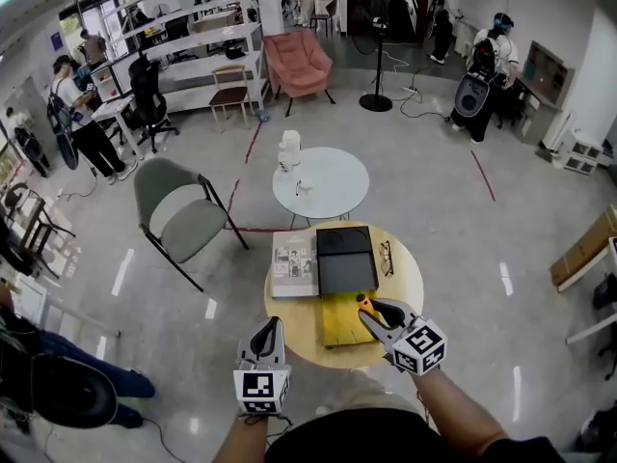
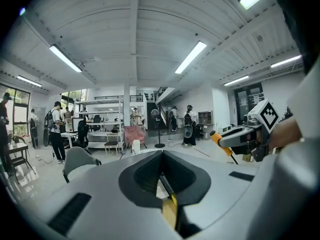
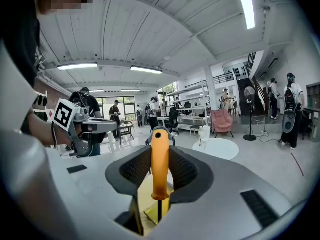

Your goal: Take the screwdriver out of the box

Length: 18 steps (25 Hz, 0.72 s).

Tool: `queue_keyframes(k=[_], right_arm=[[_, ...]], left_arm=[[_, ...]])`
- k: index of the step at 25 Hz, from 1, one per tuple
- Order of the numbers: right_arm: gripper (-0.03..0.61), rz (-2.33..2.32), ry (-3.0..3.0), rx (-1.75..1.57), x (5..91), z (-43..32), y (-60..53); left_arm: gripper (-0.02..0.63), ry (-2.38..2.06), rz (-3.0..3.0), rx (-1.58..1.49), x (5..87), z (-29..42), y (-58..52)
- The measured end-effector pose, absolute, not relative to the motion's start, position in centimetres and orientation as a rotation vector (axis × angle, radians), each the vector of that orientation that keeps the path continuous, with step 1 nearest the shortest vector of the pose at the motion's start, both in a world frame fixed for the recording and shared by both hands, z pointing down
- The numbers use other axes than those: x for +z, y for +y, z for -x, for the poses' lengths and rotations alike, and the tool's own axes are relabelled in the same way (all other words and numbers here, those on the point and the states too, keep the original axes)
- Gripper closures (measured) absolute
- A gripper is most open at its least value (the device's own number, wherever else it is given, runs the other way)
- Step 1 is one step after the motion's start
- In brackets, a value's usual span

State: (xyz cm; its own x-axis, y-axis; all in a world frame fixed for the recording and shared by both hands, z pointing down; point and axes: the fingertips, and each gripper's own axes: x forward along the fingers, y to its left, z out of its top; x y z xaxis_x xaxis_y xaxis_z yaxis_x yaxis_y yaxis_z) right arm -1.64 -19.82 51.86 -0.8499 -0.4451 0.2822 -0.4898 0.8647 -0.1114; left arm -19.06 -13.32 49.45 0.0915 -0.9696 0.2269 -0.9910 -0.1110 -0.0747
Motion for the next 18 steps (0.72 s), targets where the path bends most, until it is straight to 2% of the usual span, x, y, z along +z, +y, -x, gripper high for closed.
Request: queue_keyframes(k=[18], right_arm=[[0.453,-0.726,-2.956,0.153,43.3,1.7,-16.6]], left_arm=[[0.600,-2.014,-2.335,0.323,47.9,18.4,-11.8]])
